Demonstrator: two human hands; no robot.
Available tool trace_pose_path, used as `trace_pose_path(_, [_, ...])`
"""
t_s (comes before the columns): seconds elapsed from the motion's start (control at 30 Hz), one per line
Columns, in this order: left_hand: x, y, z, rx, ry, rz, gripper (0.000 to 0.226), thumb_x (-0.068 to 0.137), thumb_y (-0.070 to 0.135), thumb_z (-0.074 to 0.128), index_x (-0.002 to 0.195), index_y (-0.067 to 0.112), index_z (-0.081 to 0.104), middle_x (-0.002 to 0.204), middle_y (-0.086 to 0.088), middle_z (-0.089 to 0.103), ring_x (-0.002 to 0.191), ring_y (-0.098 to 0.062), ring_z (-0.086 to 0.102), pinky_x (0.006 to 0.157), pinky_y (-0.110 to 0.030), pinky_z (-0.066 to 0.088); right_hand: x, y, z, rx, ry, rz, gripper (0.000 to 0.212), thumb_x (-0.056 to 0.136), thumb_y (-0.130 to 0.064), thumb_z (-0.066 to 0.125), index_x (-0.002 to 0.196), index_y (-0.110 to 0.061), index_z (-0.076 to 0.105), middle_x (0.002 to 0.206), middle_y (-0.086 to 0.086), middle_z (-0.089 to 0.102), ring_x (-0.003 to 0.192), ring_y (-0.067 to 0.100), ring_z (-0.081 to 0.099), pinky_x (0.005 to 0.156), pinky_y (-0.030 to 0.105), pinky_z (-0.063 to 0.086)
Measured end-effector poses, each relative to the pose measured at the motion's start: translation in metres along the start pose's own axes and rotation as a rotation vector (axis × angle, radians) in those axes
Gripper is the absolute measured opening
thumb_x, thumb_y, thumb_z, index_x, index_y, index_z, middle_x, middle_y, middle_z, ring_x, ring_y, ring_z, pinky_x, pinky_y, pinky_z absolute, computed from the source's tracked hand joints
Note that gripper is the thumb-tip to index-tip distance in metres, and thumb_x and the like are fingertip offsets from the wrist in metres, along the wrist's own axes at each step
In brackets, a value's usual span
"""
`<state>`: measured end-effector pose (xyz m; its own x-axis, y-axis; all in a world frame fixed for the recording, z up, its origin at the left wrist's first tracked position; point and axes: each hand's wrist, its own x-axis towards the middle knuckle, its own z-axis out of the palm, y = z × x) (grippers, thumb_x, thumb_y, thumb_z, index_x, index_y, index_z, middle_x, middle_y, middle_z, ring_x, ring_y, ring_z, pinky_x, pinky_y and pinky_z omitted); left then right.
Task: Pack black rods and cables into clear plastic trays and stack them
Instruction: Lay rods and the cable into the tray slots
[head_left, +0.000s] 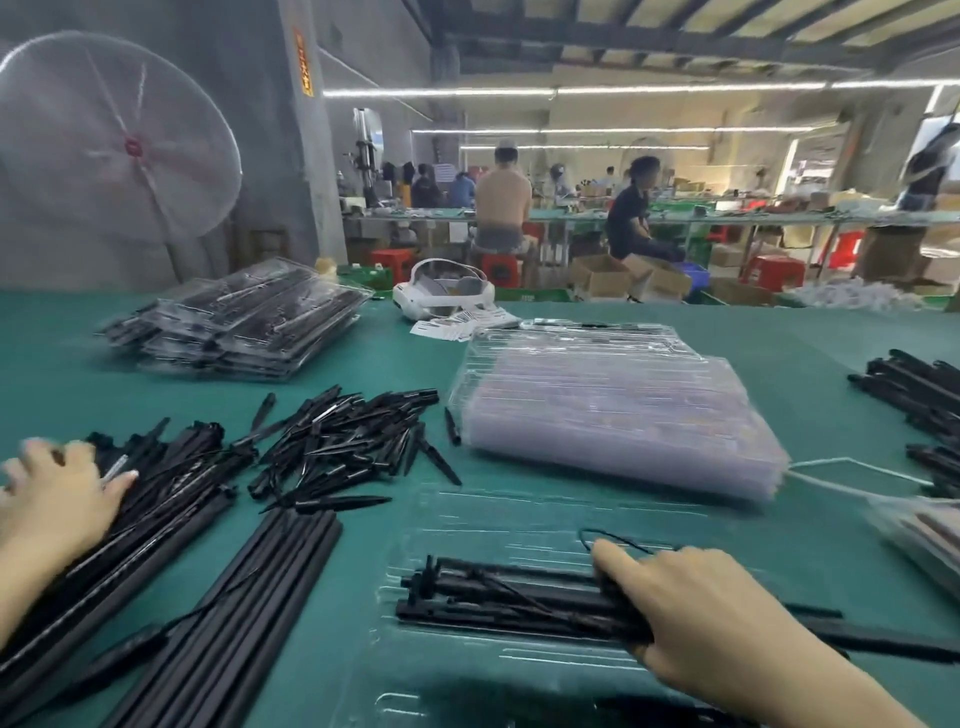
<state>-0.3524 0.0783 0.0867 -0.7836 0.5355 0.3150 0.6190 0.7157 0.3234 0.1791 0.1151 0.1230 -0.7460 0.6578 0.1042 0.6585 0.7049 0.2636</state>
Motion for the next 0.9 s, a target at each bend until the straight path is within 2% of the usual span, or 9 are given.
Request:
trace_pose_path(0.1, [-0.047, 0.057, -0.038, -0.147, 0.084, 0.179, 0.036, 0.089, 0.022, 0.065, 0.115, 0.0, 0.053, 0.117, -0.027, 0.041, 0.108, -0.047, 0.043, 0.092, -0.06, 0.036, 0.005, -0.008, 0.017, -0.022, -0.018, -0.022, 0.055, 0.078, -0.041, 0.058, 0.125, -0.02, 0.041, 0.089, 0.003, 0.064, 0.082, 0.031, 0.062, 0.043, 0.034, 0.011])
trace_pose_path(0.17, [-0.082, 0.091, -0.054, -0.316, 0.011, 0.365, 0.029, 0.088, 0.019, 0.065, 0.114, 0.007, 0.057, 0.114, -0.013, 0.04, 0.097, -0.034, 0.053, 0.095, -0.046, 0.037, 0.008, -0.018, 0.037, 0.092, -0.109, -0.014, 0.059, 0.088, -0.062, 0.04, 0.131, -0.022, 0.029, 0.108, 0.006, 0.058, 0.096, 0.033, 0.059, 0.049, 0.036, 0.018])
trace_pose_path(0.27, [-0.143, 0.136, -0.071, -0.529, -0.201, 0.61, 0.018, 0.088, 0.018, 0.064, 0.105, 0.021, 0.058, 0.1, 0.003, 0.046, 0.074, -0.006, 0.054, 0.078, -0.012, 0.038, 0.008, -0.028, 0.046, 0.091, 0.001, -0.056, 0.092, 0.065, -0.088, 0.003, 0.123, -0.025, 0.038, 0.115, 0.003, 0.048, 0.092, 0.028, 0.06, 0.06, 0.034, 0.03])
trace_pose_path(0.37, [-0.195, 0.161, -0.08, -0.606, -0.358, 0.79, 0.011, 0.087, 0.023, 0.065, 0.096, 0.027, 0.06, 0.087, 0.009, 0.059, 0.077, -0.005, 0.055, 0.068, -0.009, 0.04, 0.007, -0.031, 0.036, 0.159, 0.122, -0.039, 0.085, 0.068, -0.092, 0.008, 0.108, -0.026, 0.046, 0.112, -0.003, 0.042, 0.077, 0.02, 0.057, 0.056, 0.03, 0.031])
trace_pose_path(0.47, [-0.227, 0.164, -0.074, -0.558, -0.591, 0.977, 0.03, 0.082, 0.057, 0.059, 0.105, 0.037, 0.056, 0.099, 0.021, 0.057, 0.098, 0.002, 0.052, 0.082, -0.009, 0.036, 0.0, -0.027, 0.034, 0.244, -0.002, -0.011, 0.088, 0.059, -0.097, 0.013, 0.109, -0.028, 0.035, 0.116, -0.008, 0.026, 0.084, 0.021, 0.053, 0.062, 0.034, 0.031])
trace_pose_path(0.6, [-0.248, 0.166, -0.046, -0.114, -0.537, 1.284, 0.067, 0.074, 0.078, 0.043, 0.13, 0.043, 0.032, 0.121, 0.028, 0.039, 0.113, 0.011, 0.029, 0.101, -0.017, 0.016, -0.005, -0.025, 0.014, 0.27, 0.086, 0.014, 0.063, 0.069, -0.081, 0.038, 0.102, -0.027, 0.04, 0.112, -0.011, 0.031, 0.07, 0.016, 0.049, 0.058, 0.032, 0.031])
trace_pose_path(0.7, [-0.251, 0.173, -0.04, -0.148, -0.417, 1.296, 0.037, 0.082, 0.047, 0.051, 0.116, 0.035, 0.042, 0.112, 0.016, 0.056, 0.1, -0.003, 0.046, 0.087, -0.018, 0.028, -0.01, -0.019, 0.0, 0.18, 0.235, -0.001, 0.043, 0.054, -0.052, 0.065, 0.087, -0.029, 0.052, 0.103, -0.009, 0.054, 0.066, 0.006, 0.051, 0.052, 0.021, 0.032])
trace_pose_path(0.8, [-0.245, 0.173, -0.043, -0.233, -0.39, 1.207, 0.025, 0.073, 0.031, 0.047, 0.097, 0.028, 0.045, 0.09, 0.01, 0.06, 0.086, -0.014, 0.051, 0.066, -0.02, 0.033, -0.017, -0.006, 0.009, 0.168, 0.489, 0.024, 0.055, 0.048, -0.03, 0.068, 0.101, -0.029, 0.051, 0.116, -0.002, 0.06, 0.099, 0.018, 0.053, 0.083, 0.036, 0.034])
trace_pose_path(0.9, [-0.24, 0.166, -0.045, -0.273, -0.394, 1.139, 0.021, 0.065, 0.029, 0.043, 0.085, 0.031, 0.036, 0.072, 0.017, 0.047, 0.082, -0.014, 0.047, 0.056, -0.013, 0.029, -0.032, 0.013, 0.01, 0.181, 0.804, 0.169, 0.042, 0.063, -0.018, 0.061, 0.102, -0.029, 0.053, 0.116, -0.001, 0.061, 0.106, 0.02, 0.05, 0.093, 0.036, 0.025])
